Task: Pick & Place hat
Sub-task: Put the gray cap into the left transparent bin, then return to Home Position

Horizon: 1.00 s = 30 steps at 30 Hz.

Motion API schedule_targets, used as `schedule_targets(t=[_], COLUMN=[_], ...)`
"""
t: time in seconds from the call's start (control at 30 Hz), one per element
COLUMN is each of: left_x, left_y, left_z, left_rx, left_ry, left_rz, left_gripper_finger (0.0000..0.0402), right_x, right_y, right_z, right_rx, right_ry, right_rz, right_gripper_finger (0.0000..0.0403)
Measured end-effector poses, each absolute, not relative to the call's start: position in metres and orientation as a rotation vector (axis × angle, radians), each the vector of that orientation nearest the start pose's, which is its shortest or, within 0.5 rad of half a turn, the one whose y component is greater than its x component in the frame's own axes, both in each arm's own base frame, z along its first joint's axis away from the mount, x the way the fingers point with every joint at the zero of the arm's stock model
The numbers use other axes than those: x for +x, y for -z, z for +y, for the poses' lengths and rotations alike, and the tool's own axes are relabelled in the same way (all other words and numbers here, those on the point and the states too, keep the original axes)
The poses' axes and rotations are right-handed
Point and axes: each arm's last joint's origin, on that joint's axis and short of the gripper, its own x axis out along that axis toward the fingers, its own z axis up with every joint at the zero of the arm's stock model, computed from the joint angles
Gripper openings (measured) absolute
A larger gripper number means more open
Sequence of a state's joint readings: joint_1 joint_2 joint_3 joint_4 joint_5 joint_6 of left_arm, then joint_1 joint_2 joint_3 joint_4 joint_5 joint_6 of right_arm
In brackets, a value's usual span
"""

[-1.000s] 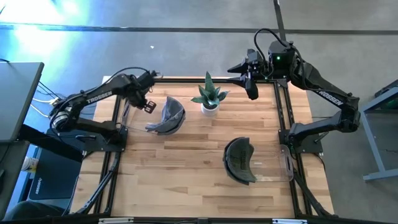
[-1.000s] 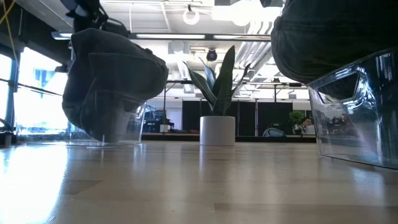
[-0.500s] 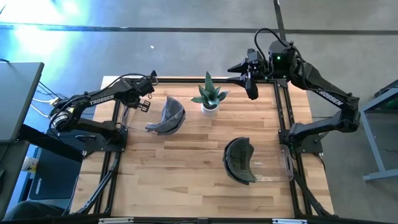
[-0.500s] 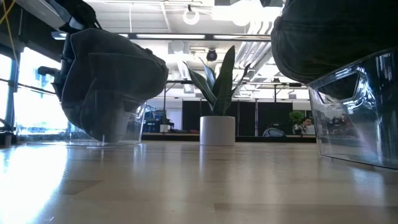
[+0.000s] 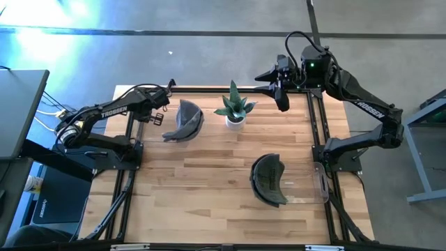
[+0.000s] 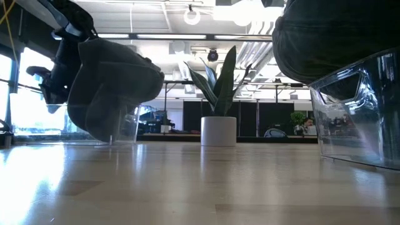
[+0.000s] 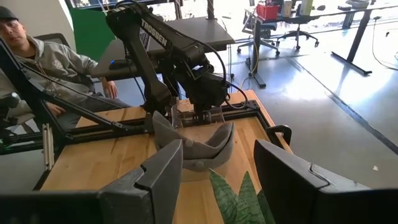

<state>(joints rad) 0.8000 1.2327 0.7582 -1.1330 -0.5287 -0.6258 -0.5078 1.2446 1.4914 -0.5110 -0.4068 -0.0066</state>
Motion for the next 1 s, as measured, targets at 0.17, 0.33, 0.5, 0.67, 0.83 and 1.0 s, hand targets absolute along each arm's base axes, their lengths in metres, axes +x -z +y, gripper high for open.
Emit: schedule_targets(t=[0.17, 0.33, 0.5, 0.67, 0.83, 1.0], left_x=[0.111, 0.112, 0.115, 0.119, 0.126, 0.137], left_y=[-0.204, -0.218, -0.248, -0.290, -0.336, -0.371], left_z=[0.133, 0.134, 0.136, 0.140, 0.142, 0.149], left_rx=[-0.644, -0.650, -0.635, -0.620, -0.600, -0.550], left_ry=[-1.465, -1.423, -1.415, -1.349, -1.230, -1.079], left_rz=[1.343, 1.376, 1.332, 1.169, 0.954, 0.697], left_gripper_finger=[0.0021, 0.0021, 0.0021, 0.0021, 0.0021, 0.0021], right_x=[0.223, 0.224, 0.223, 0.219, 0.192, 0.162], right_y=[-0.447, -0.447, -0.447, -0.449, -0.460, -0.463], right_z=[-0.111, -0.111, -0.111, -0.115, -0.116, -0.108], right_rx=[0.113, 0.113, 0.103, 0.097, 0.085, 0.138], right_ry=[0.100, 0.100, 0.106, 0.252, 0.141, 0.024], right_rz=[0.237, 0.238, 0.238, 0.239, 0.188, 0.211], right_gripper_finger=[0.0194, 0.0194, 0.0194, 0.0193, 0.0129, 0.0014])
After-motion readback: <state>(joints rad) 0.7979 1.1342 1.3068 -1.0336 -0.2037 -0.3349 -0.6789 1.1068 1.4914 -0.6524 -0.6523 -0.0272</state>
